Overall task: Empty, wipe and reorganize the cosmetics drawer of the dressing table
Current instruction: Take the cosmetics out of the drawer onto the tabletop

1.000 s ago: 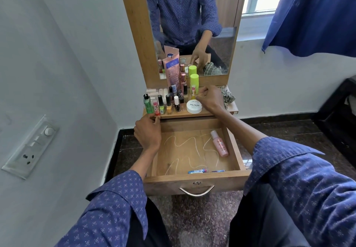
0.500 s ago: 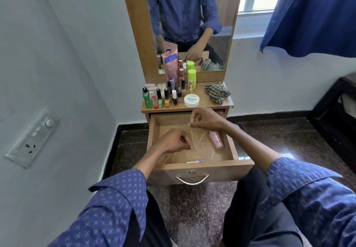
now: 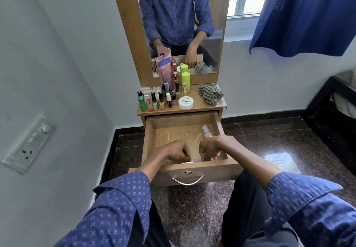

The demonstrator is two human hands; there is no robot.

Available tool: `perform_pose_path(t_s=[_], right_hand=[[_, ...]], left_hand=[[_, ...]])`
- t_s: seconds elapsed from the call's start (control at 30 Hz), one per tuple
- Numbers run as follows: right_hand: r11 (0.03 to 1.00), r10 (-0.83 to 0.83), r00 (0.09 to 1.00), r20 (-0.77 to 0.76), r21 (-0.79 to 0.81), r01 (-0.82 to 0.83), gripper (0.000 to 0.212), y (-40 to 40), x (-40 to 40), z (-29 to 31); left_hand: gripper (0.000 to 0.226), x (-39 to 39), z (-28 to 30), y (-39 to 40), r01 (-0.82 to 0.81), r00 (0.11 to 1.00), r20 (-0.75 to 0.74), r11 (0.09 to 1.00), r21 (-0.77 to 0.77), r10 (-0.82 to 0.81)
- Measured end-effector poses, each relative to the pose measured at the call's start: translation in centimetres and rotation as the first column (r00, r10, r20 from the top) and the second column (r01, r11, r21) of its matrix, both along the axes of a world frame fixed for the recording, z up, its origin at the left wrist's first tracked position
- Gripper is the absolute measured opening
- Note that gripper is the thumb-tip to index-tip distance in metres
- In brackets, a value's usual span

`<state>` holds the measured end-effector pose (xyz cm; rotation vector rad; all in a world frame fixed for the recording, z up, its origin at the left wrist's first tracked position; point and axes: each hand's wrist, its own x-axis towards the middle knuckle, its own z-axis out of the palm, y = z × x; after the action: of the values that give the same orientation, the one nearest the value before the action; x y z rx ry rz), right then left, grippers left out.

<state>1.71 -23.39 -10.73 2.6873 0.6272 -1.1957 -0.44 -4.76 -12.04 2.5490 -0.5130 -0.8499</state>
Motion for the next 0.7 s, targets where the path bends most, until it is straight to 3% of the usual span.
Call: perform_pose_path(t_s=[0.13,0.3,0.37,0.47,0.6,0.7], right_hand=[[0.999,0.018,0.997,-0.074,-0.049,-0.022,0.038,0.1,0.9,-1.0],[0.998,-0.056,0.991,0.122,-0.029,0.060,0.023,-1.4,1.2,-1.4],[0.999,-0.025,1.000,-0.005,-0.043,0.025,0.026,-0.7,0.4,0.2],[0.999,-0.042,0.992,-0.120,-0.032,0.038,0.029,0.6,-0.2,2.1],[0.997,-0.062,0.991,-0.119,-0.042,0.057,0.028,0.3,0.3,1.5],[0.997,-0.077,0.990,-0.117,0.005,0.078,0.027,0.0,0.4,1.7]], left_hand=[[0.012,-0.2,0.1,0.2,-0.007,0.999,-0.033,1.000,-0.003,0.007],[0.015,-0.4,0.2,0.8,-0.048,0.999,-0.019,0.999,-0.009,0.047],[0.022,-0.4,0.4,1.0,-0.091,0.996,0.004,0.995,-0.045,0.091],[0.025,-0.3,0.8,1.6,-0.192,0.979,0.045,0.969,-0.155,0.201],[0.009,0.2,2.3,2.1,-0.303,0.935,0.069,0.886,-0.350,0.347],[0.019,0.3,3.6,2.2,-0.398,0.871,0.075,0.787,-0.473,0.485]])
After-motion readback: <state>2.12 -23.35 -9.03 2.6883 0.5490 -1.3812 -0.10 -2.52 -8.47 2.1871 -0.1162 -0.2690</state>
